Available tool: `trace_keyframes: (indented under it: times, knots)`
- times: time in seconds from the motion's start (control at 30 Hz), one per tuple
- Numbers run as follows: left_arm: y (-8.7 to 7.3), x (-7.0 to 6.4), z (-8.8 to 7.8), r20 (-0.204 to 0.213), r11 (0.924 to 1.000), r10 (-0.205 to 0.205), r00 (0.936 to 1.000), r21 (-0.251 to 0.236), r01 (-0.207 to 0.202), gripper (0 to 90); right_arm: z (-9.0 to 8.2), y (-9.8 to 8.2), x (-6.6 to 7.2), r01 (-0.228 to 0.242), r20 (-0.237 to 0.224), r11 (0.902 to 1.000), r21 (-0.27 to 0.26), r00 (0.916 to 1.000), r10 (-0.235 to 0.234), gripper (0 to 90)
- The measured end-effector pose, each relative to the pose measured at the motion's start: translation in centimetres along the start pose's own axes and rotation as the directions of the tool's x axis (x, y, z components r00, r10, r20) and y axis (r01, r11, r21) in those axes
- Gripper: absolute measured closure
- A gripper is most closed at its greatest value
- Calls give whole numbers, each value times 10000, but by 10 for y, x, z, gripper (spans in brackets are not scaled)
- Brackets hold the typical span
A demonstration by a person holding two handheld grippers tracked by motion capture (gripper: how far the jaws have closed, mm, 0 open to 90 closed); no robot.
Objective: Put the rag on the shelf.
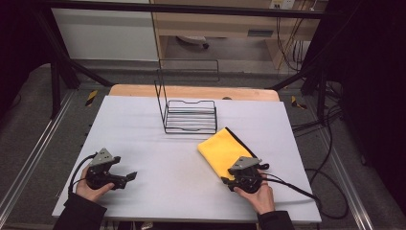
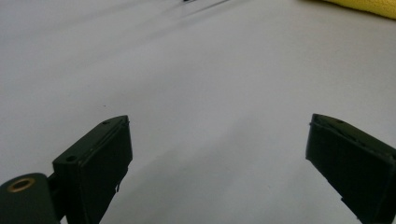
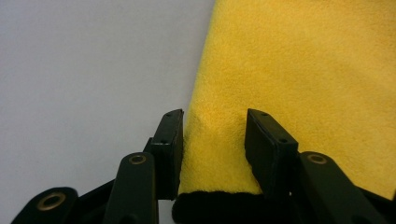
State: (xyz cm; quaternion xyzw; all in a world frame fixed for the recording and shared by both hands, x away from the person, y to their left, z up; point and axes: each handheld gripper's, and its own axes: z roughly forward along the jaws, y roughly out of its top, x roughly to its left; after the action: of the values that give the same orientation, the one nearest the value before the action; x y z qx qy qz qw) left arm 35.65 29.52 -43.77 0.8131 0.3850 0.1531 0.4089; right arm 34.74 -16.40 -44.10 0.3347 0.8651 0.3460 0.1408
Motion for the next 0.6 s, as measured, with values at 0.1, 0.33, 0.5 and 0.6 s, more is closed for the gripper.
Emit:
trace_keyframes:
  times: [0.1,0.33,0.5,0.6]
  knots:
    - [0,-1,0,-4,10000,30,10000,12,-30,69,1,0,3,234,155,9997,66,9996,-235,566]
    - [0,-1,-1,-10,10000,-24,10000,-24,24,69,4,3,8,926,770,9944,512,9924,-963,678]
    - [0,-1,-1,34,10000,48,10000,19,-48,71,3,5,5,796,699,9951,592,9940,-837,783]
    - [0,-1,-2,58,10000,53,10000,21,-54,72,1,8,1,577,562,9962,650,9965,-613,821]
